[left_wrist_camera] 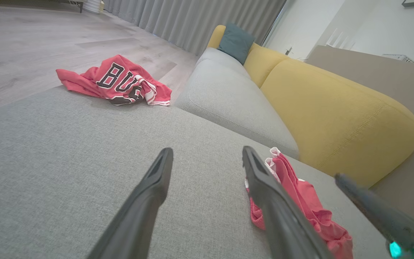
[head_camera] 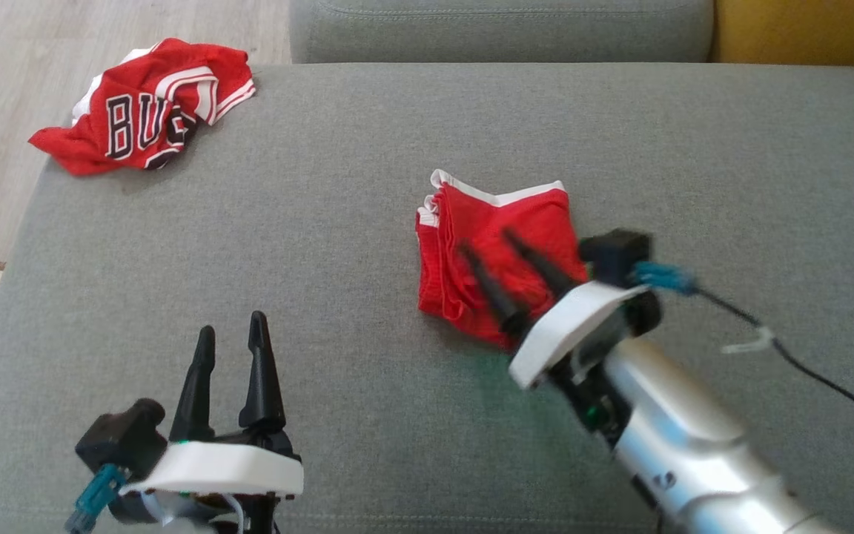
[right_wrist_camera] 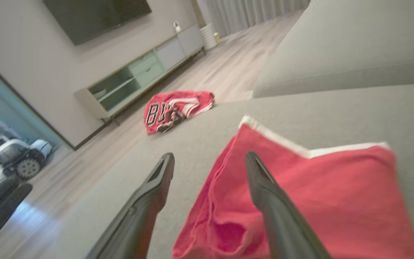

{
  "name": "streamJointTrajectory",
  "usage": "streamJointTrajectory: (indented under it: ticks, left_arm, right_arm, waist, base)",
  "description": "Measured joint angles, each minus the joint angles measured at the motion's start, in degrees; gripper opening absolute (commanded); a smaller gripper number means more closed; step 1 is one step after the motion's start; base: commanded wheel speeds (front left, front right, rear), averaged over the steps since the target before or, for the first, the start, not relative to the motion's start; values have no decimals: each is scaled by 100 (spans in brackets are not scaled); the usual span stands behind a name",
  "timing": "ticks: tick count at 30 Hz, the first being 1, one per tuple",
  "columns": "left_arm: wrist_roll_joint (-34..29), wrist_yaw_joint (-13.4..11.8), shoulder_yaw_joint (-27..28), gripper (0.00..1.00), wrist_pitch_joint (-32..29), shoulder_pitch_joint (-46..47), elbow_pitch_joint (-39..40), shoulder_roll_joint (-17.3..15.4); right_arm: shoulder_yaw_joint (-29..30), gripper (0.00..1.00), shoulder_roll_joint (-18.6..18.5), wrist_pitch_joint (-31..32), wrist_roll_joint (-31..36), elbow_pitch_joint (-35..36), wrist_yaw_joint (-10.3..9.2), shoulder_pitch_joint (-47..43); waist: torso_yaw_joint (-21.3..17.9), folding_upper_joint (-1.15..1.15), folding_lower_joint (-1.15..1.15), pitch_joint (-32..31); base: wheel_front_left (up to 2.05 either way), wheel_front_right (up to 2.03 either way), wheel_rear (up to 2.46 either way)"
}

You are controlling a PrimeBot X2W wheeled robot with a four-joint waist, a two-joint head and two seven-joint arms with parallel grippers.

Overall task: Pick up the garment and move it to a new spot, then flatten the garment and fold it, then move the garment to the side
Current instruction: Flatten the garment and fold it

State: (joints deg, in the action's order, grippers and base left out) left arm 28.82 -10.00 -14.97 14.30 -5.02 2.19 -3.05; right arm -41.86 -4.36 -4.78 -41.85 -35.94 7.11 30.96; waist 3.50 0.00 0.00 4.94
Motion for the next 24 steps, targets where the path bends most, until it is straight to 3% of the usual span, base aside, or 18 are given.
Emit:
streamJointTrajectory:
  ticks: [5, 6, 7, 8, 14, 24]
  left_arm:
    - [0, 45, 8, 100, 0, -1, 1, 0]
    - [0, 45, 8, 100, 0, -1, 1, 0]
    - [0, 45, 8, 100, 0, 0, 1, 0]
    - [0, 45, 8, 100, 0, 0, 1, 0]
    - [0, 64, 3, 100, 0, 6, -4, 0]
    - [0, 93, 2, 100, 0, 62, -11, 0]
  right_arm:
    - [799, 100, -101, -342, 381, -207, 0, 2]
    - [901, 84, -130, -357, 483, -281, 0, 2]
    - [981, 54, -162, -361, 565, -360, 0, 2]
    - [1043, 43, -181, -360, 660, -458, 0, 3]
    - [1105, 0, -192, -314, 1114, -1168, 0, 42]
    - [82, 0, -208, -55, 1091, -1586, 0, 414]
  waist:
    - [-29, 0, 0, 15]
    - [-29, 0, 0, 22]
    - [-30, 0, 0, 31]
    - [-32, 0, 0, 43]
    - [15, 0, 0, 114]
    - [106, 0, 0, 179]
  base:
    - [0, 0, 0]
    - [0, 0, 0]
    - [0, 0, 0]
    - [0, 0, 0]
    - [0, 0, 0]
    - [0, 0, 0]
